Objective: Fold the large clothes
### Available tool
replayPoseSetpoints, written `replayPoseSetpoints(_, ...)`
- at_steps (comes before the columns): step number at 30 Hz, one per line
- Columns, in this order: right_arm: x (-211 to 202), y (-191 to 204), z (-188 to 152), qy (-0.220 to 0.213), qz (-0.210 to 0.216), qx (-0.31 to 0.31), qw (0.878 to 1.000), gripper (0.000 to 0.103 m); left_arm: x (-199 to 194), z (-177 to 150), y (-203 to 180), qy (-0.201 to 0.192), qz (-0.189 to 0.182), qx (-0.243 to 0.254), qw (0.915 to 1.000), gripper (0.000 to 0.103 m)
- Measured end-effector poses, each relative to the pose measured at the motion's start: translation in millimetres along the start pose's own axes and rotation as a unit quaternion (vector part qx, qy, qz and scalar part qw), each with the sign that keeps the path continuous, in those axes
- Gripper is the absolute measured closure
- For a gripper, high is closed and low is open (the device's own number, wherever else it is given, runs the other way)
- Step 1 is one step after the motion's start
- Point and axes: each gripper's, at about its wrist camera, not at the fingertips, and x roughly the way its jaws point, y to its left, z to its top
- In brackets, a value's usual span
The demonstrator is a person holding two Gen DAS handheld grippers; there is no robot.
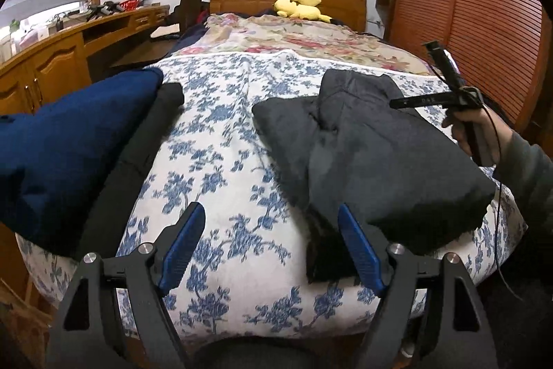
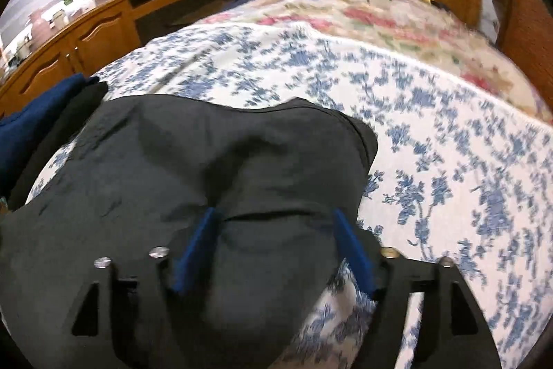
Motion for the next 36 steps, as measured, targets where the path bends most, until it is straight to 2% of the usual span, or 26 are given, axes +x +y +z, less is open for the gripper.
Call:
replayPoseSetpoints(2, 10.2, -4.5, 3.4, 0.007, 0.01, 0.012, 1.0, 0.014, 1.0, -3.8, 1.7, 0.004, 0.0, -0.003, 1.0, 0.023)
replayPoseSetpoints(4, 21.3, -10.3, 3.8, 0.012, 0.025, 0.025, 0.999, 0.01, 2.2, -7.1, 2.2, 0.007, -0.002, -0.005, 1.0, 0.023)
replayPoseSetpoints(10, 49.3, -19.0, 5.8, 0.039, 0.094, 0.067, 0.992, 0.012, 11.6, -13.3, -3.1, 0.029, -0.002, 0.001, 0.9996, 0.023)
replayPoseSetpoints(12, 55.3, -17.8, 7.4, 0.036, 0.119, 0.065, 0.99, 0.026, 14.9, -15.6, -7.4, 0.034, -0.006, 0.004, 0.9994, 0.023)
replayPoseSetpoints(13, 55.1, -16.4, 8.0, 0.03, 0.128, 0.061, 0.989, 0.038, 15.7, -16.4, -8.6, 0.036, -0.007, 0.005, 0.9993, 0.023)
replayPoseSetpoints(14, 52.9, -13.9, 8.2, 0.024, 0.134, 0.054, 0.989, 0.055, 17.2, -17.4, -11.4, 0.038, -0.008, 0.007, 0.9992, 0.023)
replayPoseSetpoints(15, 50.0, -11.2, 7.5, 0.017, 0.137, 0.047, 0.989, 0.063, 18.8, -18.2, -13.9, 0.04, -0.009, 0.008, 0.9991, 0.023)
replayPoseSetpoints(17, 40.1, 4.7, 4.4, 0.001, 0.1, 0.007, 0.995, 0.072, 21.8, -20.3, -18.6, 0.045, -0.013, 0.011, 0.9989, 0.023)
replayPoseSetpoints(20, 29.6, 17.7, -4.1, -0.006, 0.071, -0.014, 0.997, 0.076, 25.0, -21.7, -23.1, 0.049, -0.015, 0.017, 0.9986, 0.023)
replayPoseSetpoints(25, 5.9, 1.2, -20.1, 0.006, 0.067, -0.002, 0.998, 0.078, 27.8, -20.5, -21.7, 0.051, -0.018, 0.008, 0.9985, 0.023)
replayPoseSetpoints(28, -8.7, -2.8, -17.2, 0.012, 0.066, 0.011, 0.998, 0.077, 31.6, -19.3, -21.1, 0.053, -0.02, 0.002, 0.9984, 0.023)
replayPoseSetpoints(33, -3.0, -0.7, -16.0, 0.007, 0.069, 0.033, 0.997, 0.072, 40.4, -16.5, -23.6, 0.055, -0.016, 0.007, 0.9984, 0.023)
replayPoseSetpoints(36, -11.3, -1.2, -20.2, 0.004, 0.071, 0.044, 0.997, 0.064, 44.0, -15.9, -25.5, 0.055, -0.016, 0.007, 0.9983, 0.023)
